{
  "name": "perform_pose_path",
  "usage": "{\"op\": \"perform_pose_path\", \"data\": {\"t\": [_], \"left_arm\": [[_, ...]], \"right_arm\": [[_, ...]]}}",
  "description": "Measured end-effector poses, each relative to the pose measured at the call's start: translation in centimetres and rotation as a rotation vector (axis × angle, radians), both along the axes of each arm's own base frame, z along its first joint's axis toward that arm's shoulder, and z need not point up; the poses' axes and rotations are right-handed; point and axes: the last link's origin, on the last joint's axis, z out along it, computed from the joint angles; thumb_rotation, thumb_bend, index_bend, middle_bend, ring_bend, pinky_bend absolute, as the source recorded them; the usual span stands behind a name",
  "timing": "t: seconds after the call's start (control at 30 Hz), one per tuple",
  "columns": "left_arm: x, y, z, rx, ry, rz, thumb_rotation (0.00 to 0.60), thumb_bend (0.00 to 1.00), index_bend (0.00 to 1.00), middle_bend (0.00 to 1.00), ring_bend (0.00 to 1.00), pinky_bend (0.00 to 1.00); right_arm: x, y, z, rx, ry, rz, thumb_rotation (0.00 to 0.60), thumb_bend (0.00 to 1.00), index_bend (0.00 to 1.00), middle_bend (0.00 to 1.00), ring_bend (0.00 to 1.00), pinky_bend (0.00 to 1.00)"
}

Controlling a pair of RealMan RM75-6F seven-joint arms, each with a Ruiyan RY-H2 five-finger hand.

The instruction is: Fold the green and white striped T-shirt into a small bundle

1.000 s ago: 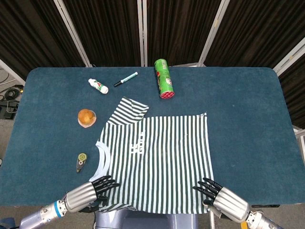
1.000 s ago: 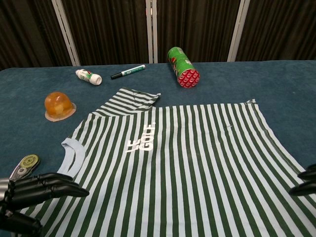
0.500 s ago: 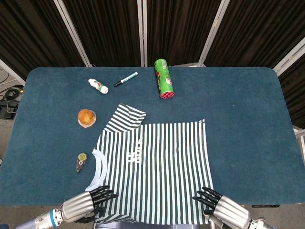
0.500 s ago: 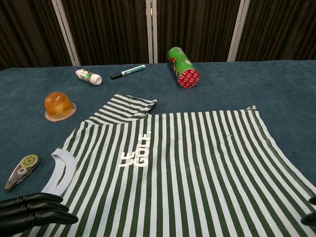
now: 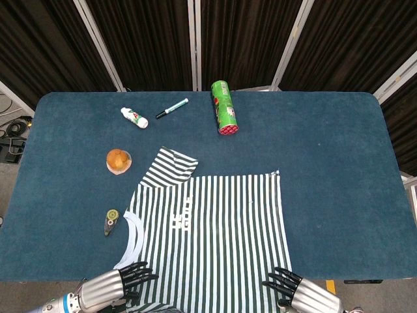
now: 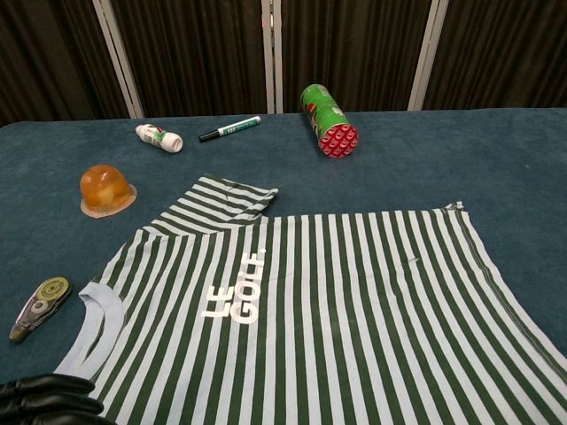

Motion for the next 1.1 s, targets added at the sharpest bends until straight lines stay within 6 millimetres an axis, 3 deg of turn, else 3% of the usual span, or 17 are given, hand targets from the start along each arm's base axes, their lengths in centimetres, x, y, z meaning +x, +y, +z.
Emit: {"op": "perform_pose_path", "data": {"t": [0.53,1.1], "left_arm": [[-0.6,-0.7,0.2,-0.015,0.011,-0.003,0.600,0.55,0.79,0.01,0.00,0.00],[0.0,0.5,-0.1,0.012,-0.025,0.038,0.600,0.54,0.79,0.01,0.00,0.00]], "right_arm": [[-0.1,0.9,-0.1,0.011,-0.002,0.013,0.600,0.54,0.73,0.10,0.00,0.00],[-0.2,-0.4,0.2,-0.031,-0.010,-0.015,0.600,0.54,0.73,0.10,0.00,0.00]]}}
